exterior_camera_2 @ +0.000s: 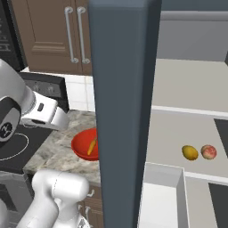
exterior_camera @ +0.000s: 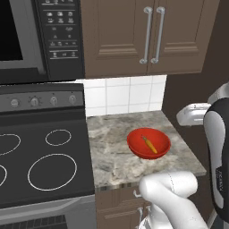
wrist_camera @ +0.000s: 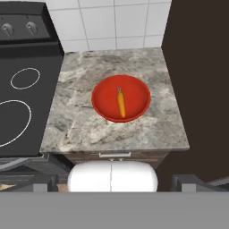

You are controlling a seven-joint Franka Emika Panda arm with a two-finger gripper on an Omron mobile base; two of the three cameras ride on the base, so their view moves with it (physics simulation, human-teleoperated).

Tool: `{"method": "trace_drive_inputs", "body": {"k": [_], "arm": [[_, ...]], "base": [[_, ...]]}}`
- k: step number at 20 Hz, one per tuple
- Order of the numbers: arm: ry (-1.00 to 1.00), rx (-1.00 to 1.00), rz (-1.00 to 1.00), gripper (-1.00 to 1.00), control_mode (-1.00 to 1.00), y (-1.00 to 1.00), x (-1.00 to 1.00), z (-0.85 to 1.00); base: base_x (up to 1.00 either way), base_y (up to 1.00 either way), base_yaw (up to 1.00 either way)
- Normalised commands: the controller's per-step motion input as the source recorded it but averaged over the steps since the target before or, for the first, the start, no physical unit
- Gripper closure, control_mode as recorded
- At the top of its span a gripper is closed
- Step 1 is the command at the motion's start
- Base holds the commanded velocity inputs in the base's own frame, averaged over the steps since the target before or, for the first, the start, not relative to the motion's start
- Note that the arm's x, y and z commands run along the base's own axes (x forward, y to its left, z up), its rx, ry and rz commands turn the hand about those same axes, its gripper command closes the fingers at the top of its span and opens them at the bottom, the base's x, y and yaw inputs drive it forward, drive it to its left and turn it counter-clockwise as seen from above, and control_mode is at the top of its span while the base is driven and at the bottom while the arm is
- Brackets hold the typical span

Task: Take the lemon, peach, and carrot from the freezer and place them in the bowl on the counter.

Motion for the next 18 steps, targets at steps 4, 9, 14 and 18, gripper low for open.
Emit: {"method": "trace_drive_inputs", "body": {"k": [4,9,14,18], "arm": [[-0.01,0.0,0.0,-1.0,-1.0,0.0,-0.05,0.0],[0.0,0.0,0.0,-1.0,1.0,0.0,-0.03,0.0],[0.0,0.0,0.0,-1.0,1.0,0.0,0.0,0.0],[0.0,0.0,0.0,-1.0,1.0,0.0,0.0,0.0]], "base": [[0.0,0.0,0.0],[-0.35,0.3,-0.05],[-0.94,0.92,-0.32],[-1.0,0.76,-0.62]]}}
